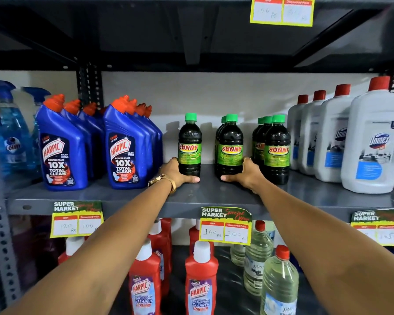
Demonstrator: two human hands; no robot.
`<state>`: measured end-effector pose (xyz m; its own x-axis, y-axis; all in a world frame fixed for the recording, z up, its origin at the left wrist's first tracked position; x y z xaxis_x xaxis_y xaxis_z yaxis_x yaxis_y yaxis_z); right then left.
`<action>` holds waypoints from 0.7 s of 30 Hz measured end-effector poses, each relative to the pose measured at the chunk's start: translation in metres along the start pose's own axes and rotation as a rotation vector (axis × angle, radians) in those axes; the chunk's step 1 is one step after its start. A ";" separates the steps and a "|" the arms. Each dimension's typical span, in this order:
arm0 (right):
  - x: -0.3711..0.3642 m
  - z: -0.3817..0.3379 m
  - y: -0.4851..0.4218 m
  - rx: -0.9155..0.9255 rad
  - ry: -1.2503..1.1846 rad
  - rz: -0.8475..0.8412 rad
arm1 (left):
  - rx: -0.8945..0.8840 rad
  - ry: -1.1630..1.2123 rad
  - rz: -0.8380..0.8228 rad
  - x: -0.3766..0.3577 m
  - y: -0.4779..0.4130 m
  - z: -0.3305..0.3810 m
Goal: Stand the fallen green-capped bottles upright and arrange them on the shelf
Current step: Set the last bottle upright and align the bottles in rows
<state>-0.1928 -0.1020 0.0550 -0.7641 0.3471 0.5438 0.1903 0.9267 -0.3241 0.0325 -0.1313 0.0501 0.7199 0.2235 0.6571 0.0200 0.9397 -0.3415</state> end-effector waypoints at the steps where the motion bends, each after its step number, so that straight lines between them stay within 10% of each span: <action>1: 0.000 0.001 -0.001 -0.001 -0.006 -0.005 | -0.009 -0.012 0.007 -0.001 -0.001 0.000; 21: 0.006 0.001 0.007 -0.068 -0.134 -0.107 | 0.029 -0.133 -0.058 0.003 0.001 0.001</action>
<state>-0.1968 -0.0939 0.0556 -0.8565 0.2280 0.4631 0.1412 0.9664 -0.2146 0.0341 -0.1288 0.0527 0.6200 0.1987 0.7590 0.0379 0.9587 -0.2820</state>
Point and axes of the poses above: each hand's wrist, its own y-axis away from the middle knuckle, its own x-axis out of the back of the hand, z = x × y, the point moved 2 cm from there along -y, towards the middle knuckle
